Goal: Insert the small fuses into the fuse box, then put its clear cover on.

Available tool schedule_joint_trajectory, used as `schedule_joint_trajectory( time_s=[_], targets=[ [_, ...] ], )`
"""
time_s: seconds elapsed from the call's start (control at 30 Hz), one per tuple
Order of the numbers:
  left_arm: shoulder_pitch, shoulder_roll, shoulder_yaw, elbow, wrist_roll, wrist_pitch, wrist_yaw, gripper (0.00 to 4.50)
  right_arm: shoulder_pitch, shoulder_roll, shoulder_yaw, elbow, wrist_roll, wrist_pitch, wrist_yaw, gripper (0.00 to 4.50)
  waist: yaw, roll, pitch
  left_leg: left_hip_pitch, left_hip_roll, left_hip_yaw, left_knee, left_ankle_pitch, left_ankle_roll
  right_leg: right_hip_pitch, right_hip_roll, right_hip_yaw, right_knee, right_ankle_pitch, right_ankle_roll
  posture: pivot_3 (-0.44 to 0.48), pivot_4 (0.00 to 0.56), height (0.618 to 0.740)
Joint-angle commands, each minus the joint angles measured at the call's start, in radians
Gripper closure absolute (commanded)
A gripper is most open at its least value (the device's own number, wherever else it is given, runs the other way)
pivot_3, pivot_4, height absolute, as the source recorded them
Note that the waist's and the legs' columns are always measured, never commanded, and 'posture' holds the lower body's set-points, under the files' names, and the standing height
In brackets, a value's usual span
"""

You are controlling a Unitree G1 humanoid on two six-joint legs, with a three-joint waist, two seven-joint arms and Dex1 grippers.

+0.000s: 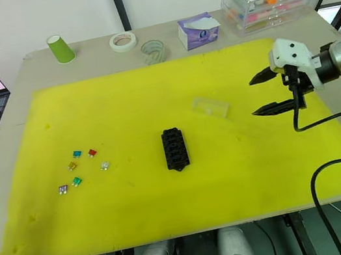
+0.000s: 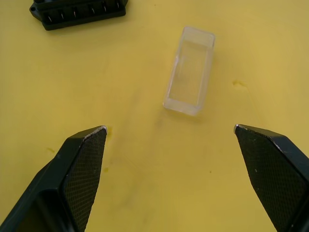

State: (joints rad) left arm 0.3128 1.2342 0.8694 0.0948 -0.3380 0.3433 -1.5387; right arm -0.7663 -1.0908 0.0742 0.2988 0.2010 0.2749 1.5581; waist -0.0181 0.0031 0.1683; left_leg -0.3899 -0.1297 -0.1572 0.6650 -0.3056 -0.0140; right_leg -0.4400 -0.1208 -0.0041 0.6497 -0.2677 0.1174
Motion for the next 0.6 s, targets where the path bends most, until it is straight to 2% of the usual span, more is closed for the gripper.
schedule_joint_trajectory(
  time_s=[0.03,0.6],
  targets=[
    [-0.021,0.010,-0.012,-0.006,-0.013,0.007,0.001,0.00,-0.014,-0.013,-0.032,-0.018,0.012,-0.005,-0.003,0.01,0.000,0.000,0.000,0.000,0.000,0.000,0.000,0.000,0.000,0.000,0.000,0.000,0.000,0.000,0.000,0.000,0.150,0.740],
    [-0.029,-0.005,-0.017,-0.029,-0.013,0.040,0.004,0.00,-0.007,0.001,-0.037,-0.027,0.025,0.003,-0.008,0.01,0.001,0.000,0.000,0.000,0.000,0.001,0.000,0.000,0.000,0.000,0.000,0.001,0.000,0.000,0.000,0.000,0.150,0.740]
  ],
)
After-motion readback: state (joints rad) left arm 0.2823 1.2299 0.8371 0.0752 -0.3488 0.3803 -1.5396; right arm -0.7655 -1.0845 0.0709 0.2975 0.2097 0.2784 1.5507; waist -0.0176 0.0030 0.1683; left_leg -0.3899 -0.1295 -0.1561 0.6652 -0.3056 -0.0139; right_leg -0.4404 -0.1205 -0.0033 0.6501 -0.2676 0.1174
